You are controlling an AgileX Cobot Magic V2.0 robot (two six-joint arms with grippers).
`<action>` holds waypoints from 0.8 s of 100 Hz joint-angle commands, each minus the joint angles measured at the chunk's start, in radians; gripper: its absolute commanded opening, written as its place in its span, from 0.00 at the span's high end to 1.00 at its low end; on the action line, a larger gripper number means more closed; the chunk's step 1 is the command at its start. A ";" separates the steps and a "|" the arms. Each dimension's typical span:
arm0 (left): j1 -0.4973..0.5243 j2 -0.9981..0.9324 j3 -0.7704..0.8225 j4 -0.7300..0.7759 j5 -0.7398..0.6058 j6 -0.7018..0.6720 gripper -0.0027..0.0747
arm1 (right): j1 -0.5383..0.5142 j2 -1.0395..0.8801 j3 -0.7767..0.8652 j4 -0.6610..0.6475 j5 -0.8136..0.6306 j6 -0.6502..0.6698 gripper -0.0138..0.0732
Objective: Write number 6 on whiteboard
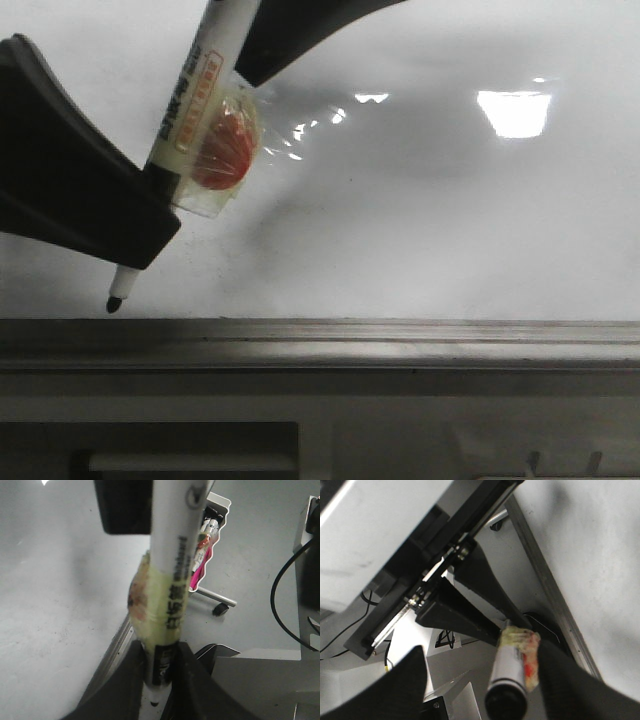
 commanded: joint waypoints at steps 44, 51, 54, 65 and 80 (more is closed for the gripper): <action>-0.008 -0.015 -0.054 -0.065 -0.050 0.001 0.79 | 0.007 -0.033 -0.036 0.034 -0.008 -0.056 0.91; -0.003 -0.028 -0.061 -0.071 -0.050 0.001 0.58 | 0.007 -0.048 -0.034 0.024 -0.033 -0.056 0.90; 0.004 -0.036 -0.063 -0.072 -0.052 0.001 0.49 | 0.007 -0.056 -0.034 0.018 -0.044 -0.056 0.89; 0.056 -0.089 -0.063 -0.120 -0.059 0.001 0.23 | 0.007 -0.114 -0.001 -0.019 -0.105 -0.054 0.89; 0.186 -0.205 -0.060 -0.174 -0.051 0.001 0.24 | 0.007 -0.263 0.136 -0.108 -0.277 -0.007 0.89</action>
